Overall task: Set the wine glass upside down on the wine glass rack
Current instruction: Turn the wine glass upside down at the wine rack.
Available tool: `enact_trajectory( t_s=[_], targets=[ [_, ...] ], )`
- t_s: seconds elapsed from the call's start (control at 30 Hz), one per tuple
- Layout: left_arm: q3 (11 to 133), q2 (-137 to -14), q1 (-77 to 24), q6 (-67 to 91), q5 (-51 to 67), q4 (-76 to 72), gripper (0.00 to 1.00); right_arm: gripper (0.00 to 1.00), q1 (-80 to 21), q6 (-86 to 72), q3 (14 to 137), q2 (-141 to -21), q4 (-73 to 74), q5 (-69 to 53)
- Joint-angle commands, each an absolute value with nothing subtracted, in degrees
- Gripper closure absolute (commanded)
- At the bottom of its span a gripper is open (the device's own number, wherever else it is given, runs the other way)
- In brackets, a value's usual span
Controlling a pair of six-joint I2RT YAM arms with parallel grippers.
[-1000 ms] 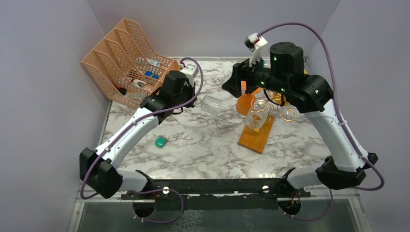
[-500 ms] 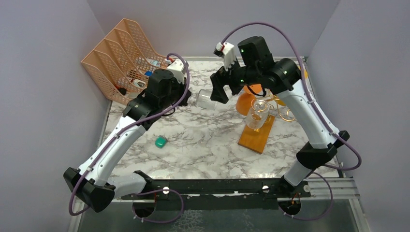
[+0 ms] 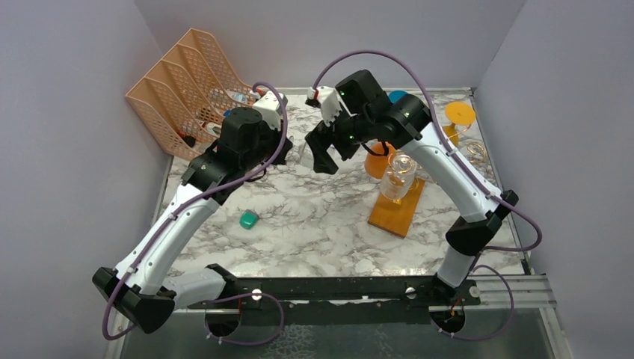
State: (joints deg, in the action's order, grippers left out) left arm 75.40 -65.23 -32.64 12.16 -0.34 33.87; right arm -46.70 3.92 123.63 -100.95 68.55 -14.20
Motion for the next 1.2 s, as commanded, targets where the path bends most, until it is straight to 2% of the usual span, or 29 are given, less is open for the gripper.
enact_trajectory(
  t_s=[0.0,0.1,0.33,0.57,0.67,0.83,0.9,0.97,1.1,1.17],
  targets=[
    [77.97,-62.43,-32.92,13.34,3.24,27.79,1.0,0.04,-48.13,3.66,123.23,-102.18,68.12,-10.74],
    [77.77,-62.33,-32.87,13.14,3.76,27.69,1.0,0.01,-48.16,3.55,123.63,-101.83,65.99,-7.97],
    [77.76,-62.62,-32.92,12.84,4.52,27.3,1.0,0.0,-48.16,6.02,122.88,-102.33,64.42,-10.01],
    [78.52,-62.59,-32.87,12.83,4.16,27.11,1.0,0.13,-48.16,8.56,122.68,-102.8,66.24,-11.22],
    [78.89,-62.68,-32.87,12.99,4.11,27.14,1.0,0.26,-48.16,9.09,122.66,-102.55,65.84,-11.71],
    [79.98,-62.61,-32.92,14.7,4.11,26.89,1.0,0.62,-48.16,8.68,117.83,-99.0,58.89,-12.75],
    [80.76,-62.43,-32.87,16.02,4.04,27.02,1.0,0.68,-48.16,7.96,114.54,-96.71,54.4,-11.83],
    [81.66,-62.09,-32.92,18.48,3.71,27.27,0.89,0.72,-48.16,7.78,110.61,-93.95,49.6,-11.71],
    [83.44,-60.65,-32.92,26.8,2.81,27.66,0.59,0.77,-48.16,6.02,102.13,-88.3,40.21,-9.25],
    [84.15,-59.87,-32.92,31.22,2.69,27.66,0.51,0.77,-48.16,4.47,98.74,-86.21,36.31,-9.35]
  ],
)
